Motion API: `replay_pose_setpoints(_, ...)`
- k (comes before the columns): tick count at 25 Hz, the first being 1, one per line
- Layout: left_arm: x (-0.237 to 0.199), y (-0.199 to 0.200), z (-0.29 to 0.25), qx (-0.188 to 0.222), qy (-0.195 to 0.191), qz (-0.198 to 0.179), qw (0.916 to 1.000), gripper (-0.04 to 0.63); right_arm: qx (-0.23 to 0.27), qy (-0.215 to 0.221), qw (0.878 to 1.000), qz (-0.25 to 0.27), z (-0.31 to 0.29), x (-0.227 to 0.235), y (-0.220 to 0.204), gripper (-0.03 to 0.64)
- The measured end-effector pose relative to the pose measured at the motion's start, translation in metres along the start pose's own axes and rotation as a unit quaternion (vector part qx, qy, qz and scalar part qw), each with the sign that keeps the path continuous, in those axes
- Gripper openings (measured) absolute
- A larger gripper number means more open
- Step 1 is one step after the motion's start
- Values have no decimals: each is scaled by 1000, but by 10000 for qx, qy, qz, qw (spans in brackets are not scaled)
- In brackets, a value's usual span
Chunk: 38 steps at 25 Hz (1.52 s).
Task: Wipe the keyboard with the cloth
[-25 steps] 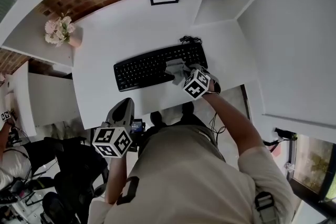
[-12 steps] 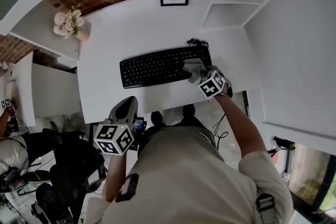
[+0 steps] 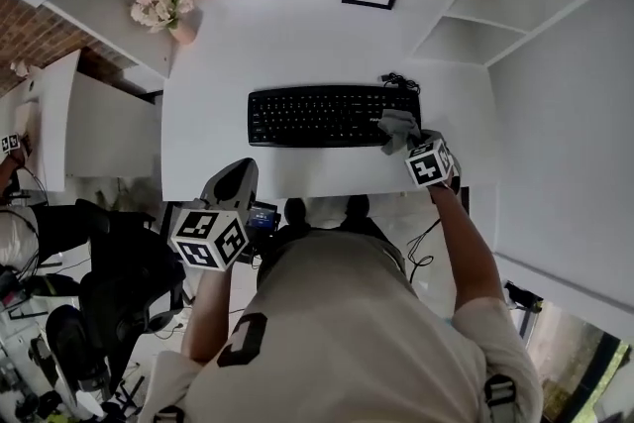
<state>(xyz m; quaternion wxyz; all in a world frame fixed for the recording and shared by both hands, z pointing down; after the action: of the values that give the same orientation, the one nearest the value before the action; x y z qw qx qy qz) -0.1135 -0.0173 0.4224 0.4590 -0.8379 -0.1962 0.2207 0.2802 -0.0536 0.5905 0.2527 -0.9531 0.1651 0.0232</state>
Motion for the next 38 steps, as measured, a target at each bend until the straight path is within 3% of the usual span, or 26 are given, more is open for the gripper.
replay_pose_setpoints(8, -20, -6, 14, 14, 273, 178, 9995, 3, 70, -288, 9982, -523, 4, 13, -10, 25)
replay_pose_setpoints(11, -23, -3, 13, 89, 318, 252, 9991, 3, -122, -512, 9958, -745, 3, 36, -19, 25)
replay_pose_setpoints(15, -37, -4, 23, 388, 360, 831, 9951, 3, -163, -588, 9914, -1160, 4, 49, -31, 25)
replay_pose_setpoints(17, -49, -7, 32, 466, 524, 1011, 9924, 3, 62, -400, 9924, -1166, 5, 38, -20, 25)
replay_pose_setpoints(21, -50, -19, 38, 317, 749, 952, 9921, 3, 768, 269, 9928, -875, 15, -4, 37, 25)
replay_pose_setpoints(27, -39, -31, 42, 343, 774, 1061, 9907, 3, 1510, 1490, 9768, -284, 18, -95, 140, 25)
replay_pose_setpoints(33, -45, -37, 55, 301, 1007, 1042, 9890, 3, 1752, 2465, 9526, -340, 21, -169, 204, 25)
replay_pose_setpoints(38, -60, -44, 68, 341, 1251, 1185, 9844, 3, 1637, 2759, 9471, 80, 11, -218, 227, 25)
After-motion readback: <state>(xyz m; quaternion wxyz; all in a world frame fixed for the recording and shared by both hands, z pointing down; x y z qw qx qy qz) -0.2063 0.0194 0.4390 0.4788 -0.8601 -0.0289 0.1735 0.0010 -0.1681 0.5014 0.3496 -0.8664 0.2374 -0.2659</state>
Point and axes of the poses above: the fingertips, and each gripper's own axes: z backward along the fingers, x to its right, y out of its top, the point moved 6 cm from there along z, backward along the fingers, and after that the axes turned 10 degrees about -z, right-handed, at the moved point
